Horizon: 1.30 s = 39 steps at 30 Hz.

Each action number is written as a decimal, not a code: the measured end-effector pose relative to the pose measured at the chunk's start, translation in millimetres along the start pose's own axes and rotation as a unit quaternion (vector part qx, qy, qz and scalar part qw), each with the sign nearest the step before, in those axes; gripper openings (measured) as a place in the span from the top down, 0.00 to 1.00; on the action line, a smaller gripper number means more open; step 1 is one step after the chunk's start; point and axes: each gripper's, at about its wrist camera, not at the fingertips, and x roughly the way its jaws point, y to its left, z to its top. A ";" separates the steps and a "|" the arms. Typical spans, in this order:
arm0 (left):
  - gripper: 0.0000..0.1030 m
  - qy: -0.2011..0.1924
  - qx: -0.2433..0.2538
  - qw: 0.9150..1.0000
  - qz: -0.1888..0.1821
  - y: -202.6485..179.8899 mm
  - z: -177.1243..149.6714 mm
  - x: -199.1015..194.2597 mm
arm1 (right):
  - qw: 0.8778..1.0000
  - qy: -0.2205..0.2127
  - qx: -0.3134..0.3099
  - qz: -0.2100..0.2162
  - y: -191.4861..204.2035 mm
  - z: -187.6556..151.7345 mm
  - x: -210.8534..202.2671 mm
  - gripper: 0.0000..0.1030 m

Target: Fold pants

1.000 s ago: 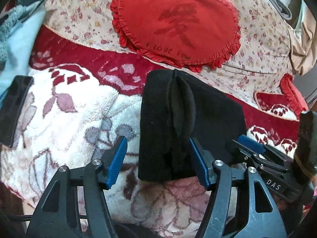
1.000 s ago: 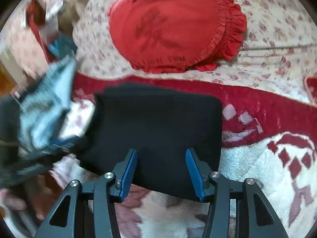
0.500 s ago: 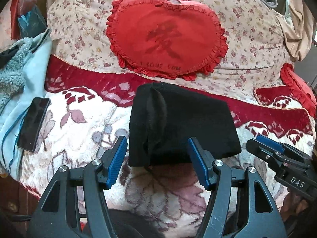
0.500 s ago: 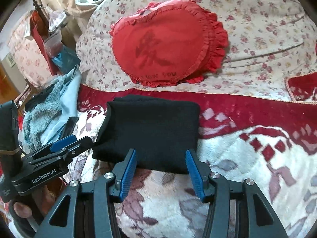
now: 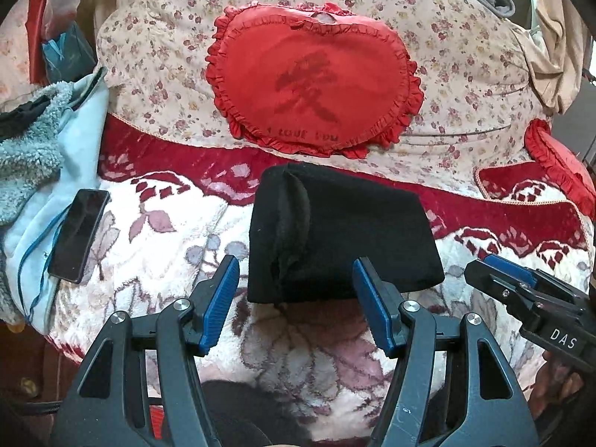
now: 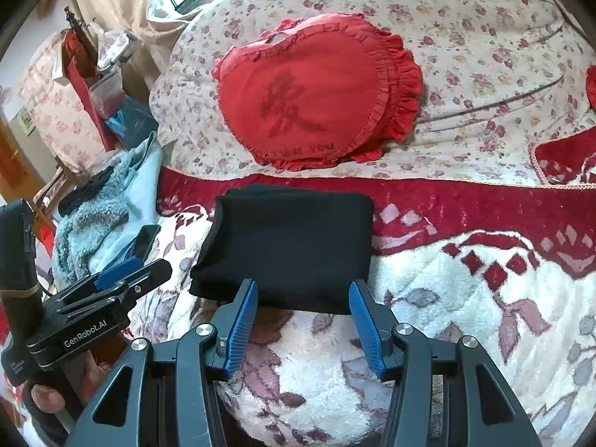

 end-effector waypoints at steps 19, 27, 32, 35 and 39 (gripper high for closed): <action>0.38 -0.002 0.009 1.000 0.006 -4.2 -2.3 -1.7 | 1.000 0.007 -0.007 0.006 5.4 0.4 4.0 0.52; 0.38 0.002 0.011 1.000 0.006 -4.2 -3.3 0.6 | 1.000 0.011 -0.009 0.009 8.1 -0.1 6.5 0.52; 0.38 0.006 0.010 1.000 0.005 -3.0 -4.7 4.2 | 1.000 0.014 -0.007 0.007 6.4 -0.8 8.6 0.52; 0.38 0.009 0.010 1.000 0.005 -2.6 -4.6 5.2 | 1.000 0.016 -0.005 0.008 4.7 -1.9 10.4 0.52; 0.38 0.012 0.012 1.000 0.005 -3.1 -6.1 6.5 | 1.000 0.017 -0.005 0.009 4.0 -2.4 11.4 0.52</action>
